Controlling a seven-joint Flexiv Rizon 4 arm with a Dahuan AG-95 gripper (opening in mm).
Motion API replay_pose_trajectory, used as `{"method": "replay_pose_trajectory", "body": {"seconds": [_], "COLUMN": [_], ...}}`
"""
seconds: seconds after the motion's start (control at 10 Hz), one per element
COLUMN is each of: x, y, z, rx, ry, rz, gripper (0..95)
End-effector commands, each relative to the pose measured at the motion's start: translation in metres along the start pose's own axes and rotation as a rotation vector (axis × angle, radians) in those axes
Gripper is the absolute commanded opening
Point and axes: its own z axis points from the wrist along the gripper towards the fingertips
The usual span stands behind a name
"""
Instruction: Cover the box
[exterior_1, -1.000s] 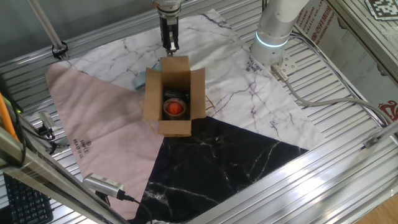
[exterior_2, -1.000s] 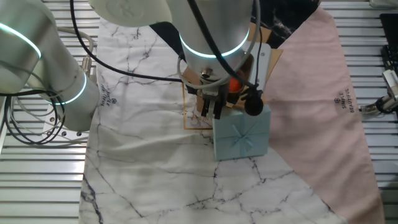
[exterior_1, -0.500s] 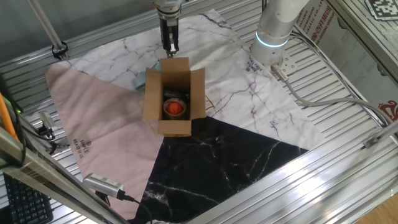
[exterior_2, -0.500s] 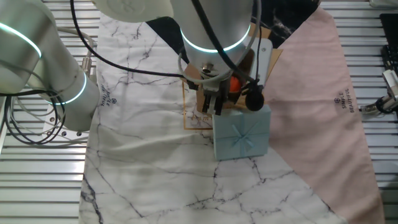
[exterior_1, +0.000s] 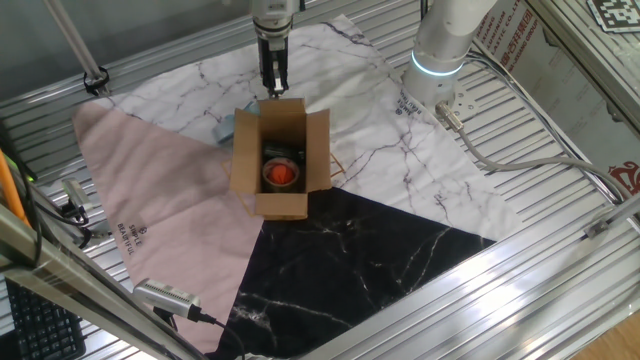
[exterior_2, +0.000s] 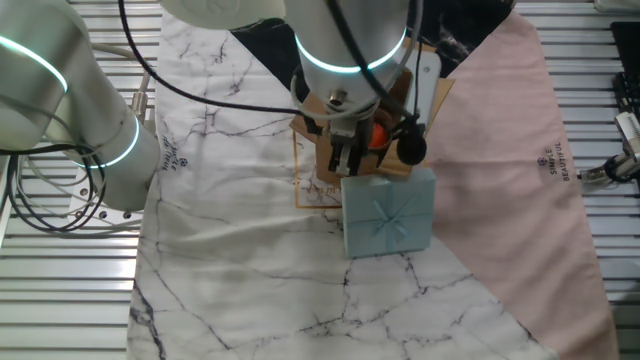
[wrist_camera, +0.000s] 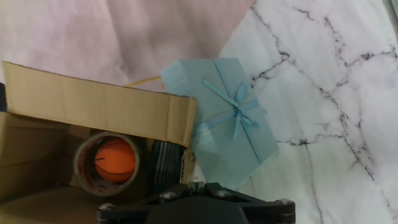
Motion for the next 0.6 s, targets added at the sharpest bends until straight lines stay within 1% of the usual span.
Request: {"method": "replay_pose_trajectory", "body": {"seconds": [0.1, 0.6], "x": [0.001, 0.000], "y": [0.003, 0.018], "z": [0.000, 0.003], "rx": [0.001, 0.010], "ry": [0.001, -0.006], "rz": [0.001, 0.001], "gripper": [0.0, 0.0]}}
